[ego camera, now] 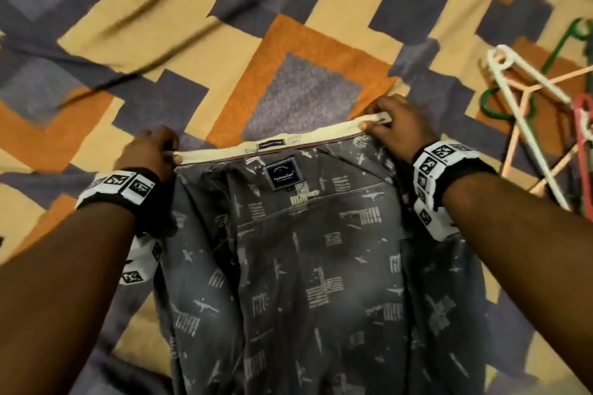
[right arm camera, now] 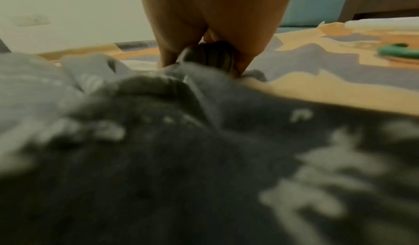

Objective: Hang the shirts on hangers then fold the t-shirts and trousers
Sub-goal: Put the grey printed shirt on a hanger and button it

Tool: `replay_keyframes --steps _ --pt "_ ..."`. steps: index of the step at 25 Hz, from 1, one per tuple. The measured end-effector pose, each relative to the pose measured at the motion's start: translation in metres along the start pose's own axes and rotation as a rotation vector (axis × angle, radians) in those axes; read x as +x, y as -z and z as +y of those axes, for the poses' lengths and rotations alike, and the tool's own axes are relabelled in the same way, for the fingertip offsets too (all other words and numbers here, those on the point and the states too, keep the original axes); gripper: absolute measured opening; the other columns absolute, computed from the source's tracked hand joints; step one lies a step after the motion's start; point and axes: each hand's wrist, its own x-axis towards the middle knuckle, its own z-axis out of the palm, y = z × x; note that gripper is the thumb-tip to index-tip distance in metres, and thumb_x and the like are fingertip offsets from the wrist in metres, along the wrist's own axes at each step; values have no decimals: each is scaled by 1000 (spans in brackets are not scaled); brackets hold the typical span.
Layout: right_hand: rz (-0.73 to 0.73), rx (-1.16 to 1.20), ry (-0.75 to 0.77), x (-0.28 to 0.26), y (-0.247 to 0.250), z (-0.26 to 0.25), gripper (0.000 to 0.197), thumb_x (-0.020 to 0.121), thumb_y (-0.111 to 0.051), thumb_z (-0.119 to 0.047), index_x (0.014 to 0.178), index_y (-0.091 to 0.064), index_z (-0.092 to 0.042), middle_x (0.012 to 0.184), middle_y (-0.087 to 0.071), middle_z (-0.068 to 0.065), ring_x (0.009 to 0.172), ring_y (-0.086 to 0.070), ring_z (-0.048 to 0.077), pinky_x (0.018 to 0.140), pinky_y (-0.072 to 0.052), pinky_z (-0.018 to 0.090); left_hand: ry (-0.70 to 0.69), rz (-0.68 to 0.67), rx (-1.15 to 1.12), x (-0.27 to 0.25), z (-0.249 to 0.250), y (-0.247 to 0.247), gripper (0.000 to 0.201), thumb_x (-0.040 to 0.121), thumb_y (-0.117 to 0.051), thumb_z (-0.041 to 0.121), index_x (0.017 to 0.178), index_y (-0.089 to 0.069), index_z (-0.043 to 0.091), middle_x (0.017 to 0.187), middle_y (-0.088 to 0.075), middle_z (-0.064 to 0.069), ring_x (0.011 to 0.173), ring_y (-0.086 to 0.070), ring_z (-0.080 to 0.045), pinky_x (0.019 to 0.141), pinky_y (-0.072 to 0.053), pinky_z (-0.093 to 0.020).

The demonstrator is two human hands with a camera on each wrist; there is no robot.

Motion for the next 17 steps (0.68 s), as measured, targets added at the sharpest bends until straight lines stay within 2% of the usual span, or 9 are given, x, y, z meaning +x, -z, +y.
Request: replay_keyframes --steps 2,3,5,7,10,11,13,15,17 --pt "50 -18 19 -13 20 7 33 84 -65 -43 108 -59 -21 110 -53 5 102 -54 26 86 -44 35 41 86 126 -18 42 6 40 78 -70 16 115 -55 22 127 -44 -20 112 -44 -46 91 -36 -54" --pt "70 -55 31 -22 32 12 37 84 -64 -44 111 -58 -20 112 -53 7 106 -52 28 88 -45 39 3 126 135 -31 69 7 46 79 -71 20 121 -54 22 132 -41 -18 118 -41 -45 94 -33 -56" --pt "72 -183 37 -41 57 24 38 86 -63 -41 114 -57 -16 114 -53 10 109 -49 32 89 -44 42 -182 126 129 -60 132 2 50 83 -67 30 130 -51 22 142 -37 -14 125 -39 -41 98 -35 -56" --pt "33 -316 2 -63 82 48 35 86 -63 -35 113 -57 -13 116 -52 13 107 -50 36 85 -44 44 -350 -42 129 -83 193 -23 63 84 -63 45 140 -39 28 154 -22 -8 136 -28 -36 105 -32 -58" --pt "-11 -404 -156 -94 112 104 31 82 -63 -22 111 -57 -11 117 -51 16 107 -51 40 85 -46 45 -350 -359 220 -105 254 -73 97 75 -60 68 147 2 46 157 19 6 144 11 -38 107 -10 -72" --pt "-17 -406 -228 -103 120 123 32 82 -62 -20 112 -57 -10 118 -51 16 108 -52 40 88 -47 45 -320 -413 239 -110 264 -87 105 72 -60 72 143 13 50 154 29 9 141 22 -40 103 -5 -76" --pt "-50 -371 -352 -115 128 154 38 85 -59 -18 122 -55 -10 123 -52 18 113 -52 40 94 -45 44 -272 -441 263 -113 271 -106 113 67 -61 75 138 25 53 147 41 10 136 32 -42 100 -2 -79" --pt "-94 -314 -390 -119 125 173 42 91 -55 -18 131 -51 -10 129 -51 18 118 -51 38 97 -44 43 -247 -423 277 -112 268 -119 116 66 -61 76 136 28 54 143 46 12 134 35 -41 98 -3 -80" --pt "-52 -286 -378 -116 118 178 41 92 -54 -18 132 -50 -12 128 -51 18 117 -52 38 95 -44 43 -247 -388 272 -109 263 -124 116 64 -61 76 135 29 55 142 47 13 134 36 -40 98 -3 -80"
